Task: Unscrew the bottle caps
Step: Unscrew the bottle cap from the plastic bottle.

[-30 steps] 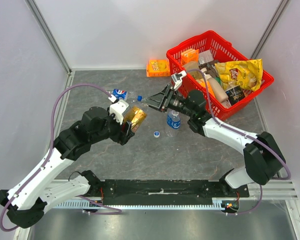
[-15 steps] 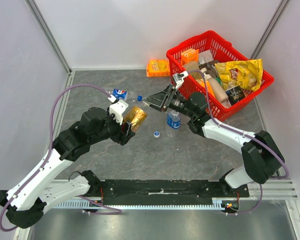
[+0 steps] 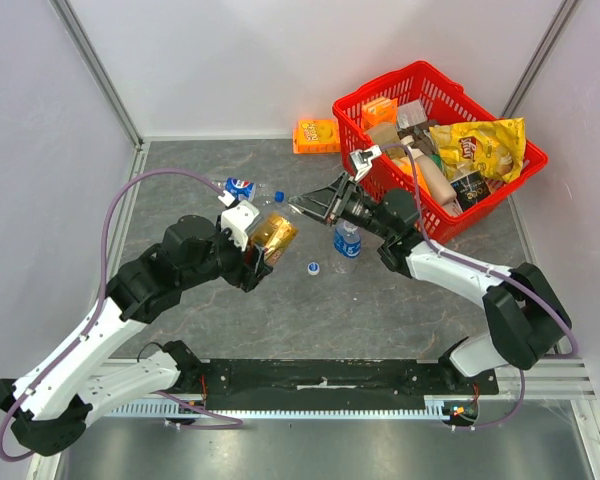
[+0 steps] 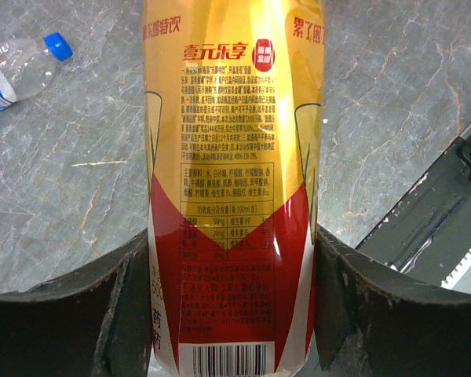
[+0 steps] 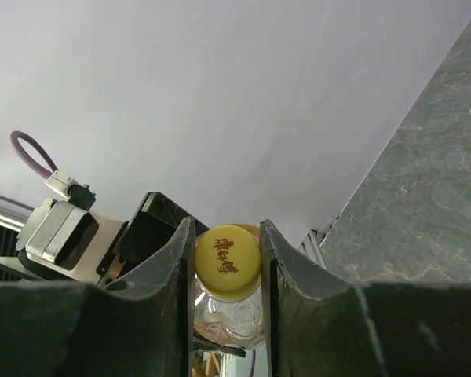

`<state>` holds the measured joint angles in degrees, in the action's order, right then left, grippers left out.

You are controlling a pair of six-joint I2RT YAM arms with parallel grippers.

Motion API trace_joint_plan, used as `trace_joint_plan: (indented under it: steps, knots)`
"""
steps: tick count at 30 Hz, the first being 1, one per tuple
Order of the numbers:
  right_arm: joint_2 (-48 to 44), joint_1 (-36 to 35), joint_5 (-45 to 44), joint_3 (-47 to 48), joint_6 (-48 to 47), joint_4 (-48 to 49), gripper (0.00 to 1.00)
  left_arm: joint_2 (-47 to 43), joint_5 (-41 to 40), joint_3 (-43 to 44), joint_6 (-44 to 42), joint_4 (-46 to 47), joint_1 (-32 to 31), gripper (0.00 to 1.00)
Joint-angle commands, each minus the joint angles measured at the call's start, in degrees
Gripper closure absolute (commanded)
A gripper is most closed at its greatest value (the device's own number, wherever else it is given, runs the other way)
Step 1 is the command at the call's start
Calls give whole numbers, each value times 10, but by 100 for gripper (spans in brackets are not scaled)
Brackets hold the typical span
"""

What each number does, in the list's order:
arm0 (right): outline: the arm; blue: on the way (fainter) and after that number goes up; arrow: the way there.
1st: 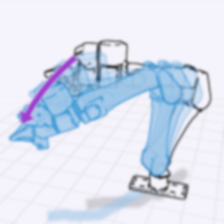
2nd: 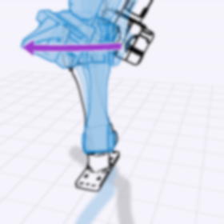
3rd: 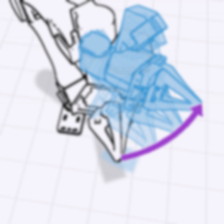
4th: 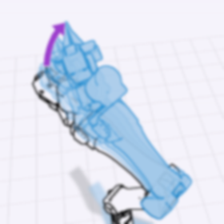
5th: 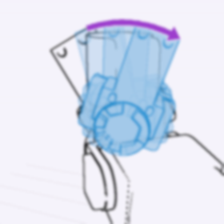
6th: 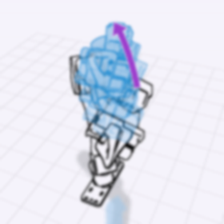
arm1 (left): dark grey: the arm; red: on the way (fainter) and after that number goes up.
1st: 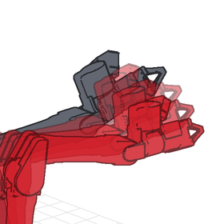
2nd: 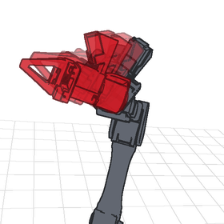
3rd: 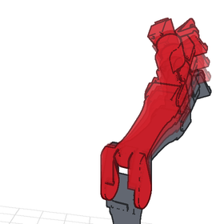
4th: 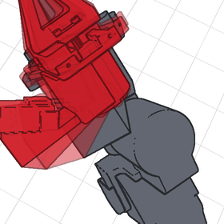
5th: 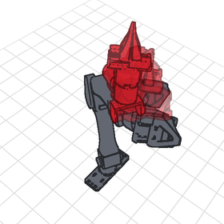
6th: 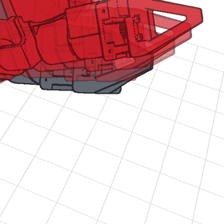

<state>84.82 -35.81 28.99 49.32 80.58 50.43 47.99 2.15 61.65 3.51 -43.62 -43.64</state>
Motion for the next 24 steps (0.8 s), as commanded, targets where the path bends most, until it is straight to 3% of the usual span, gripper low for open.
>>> trace_joint_plan:
  steps: [1, 7, 15, 24]
  knots:
    - [-39, 0, 3, 2, -30, 30, 100, -3, 12, 2, -6, 11, -4, 98]
    - [-67, -1, 14, -6, -61, 83, 100, -4, 67, 14, 4, 20, -4, 98]
    - [-85, -1, 54, -19, -48, 245, 100, -4, 231, 21, 35, 75, -4, 98]
    - [-97, -1, 157, 22, -10, 387, 100, -1, 447, 36, 87, 139, -4, 98]
